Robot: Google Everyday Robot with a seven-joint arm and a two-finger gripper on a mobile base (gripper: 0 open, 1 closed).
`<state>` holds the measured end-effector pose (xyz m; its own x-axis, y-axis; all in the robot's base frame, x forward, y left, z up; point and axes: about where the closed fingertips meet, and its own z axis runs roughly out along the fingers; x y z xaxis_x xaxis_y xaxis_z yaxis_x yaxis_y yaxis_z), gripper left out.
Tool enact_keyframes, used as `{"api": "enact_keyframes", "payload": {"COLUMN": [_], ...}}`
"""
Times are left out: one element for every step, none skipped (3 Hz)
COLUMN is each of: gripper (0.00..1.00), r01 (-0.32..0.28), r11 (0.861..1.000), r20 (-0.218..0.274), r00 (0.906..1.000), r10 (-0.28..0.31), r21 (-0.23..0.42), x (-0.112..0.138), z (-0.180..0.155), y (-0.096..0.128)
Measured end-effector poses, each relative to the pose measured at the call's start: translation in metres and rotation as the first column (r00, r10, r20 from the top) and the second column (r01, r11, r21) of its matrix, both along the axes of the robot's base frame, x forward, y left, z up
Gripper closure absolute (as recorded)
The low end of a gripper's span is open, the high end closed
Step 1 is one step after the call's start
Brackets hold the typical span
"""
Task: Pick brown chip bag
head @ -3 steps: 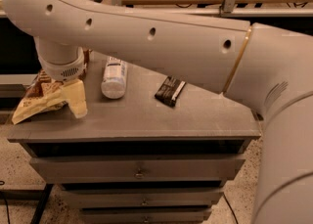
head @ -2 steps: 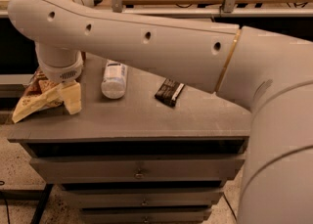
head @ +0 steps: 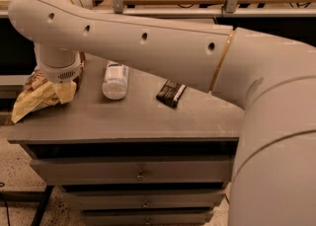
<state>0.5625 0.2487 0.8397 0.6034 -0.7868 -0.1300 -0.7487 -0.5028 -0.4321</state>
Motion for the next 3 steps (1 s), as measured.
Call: {"api": "enact_keyframes", "payload": {"gripper": [0.88,1.00,1.00], "r01": [0.036,0.077,0.101], "r11": [0.999,0.996,0.988], "r20": [0.007,0.034,0.066], "r00": [0.9993,0.9963,0.9918], "r10": [-0.036,-0.079,-0.109], "r21": [0.018,0.053,0.115], "x": [0.007,0.014,0.023], "z": [0.012,0.038,0.071], "y": [-0.003,-0.015,-0.028]}}
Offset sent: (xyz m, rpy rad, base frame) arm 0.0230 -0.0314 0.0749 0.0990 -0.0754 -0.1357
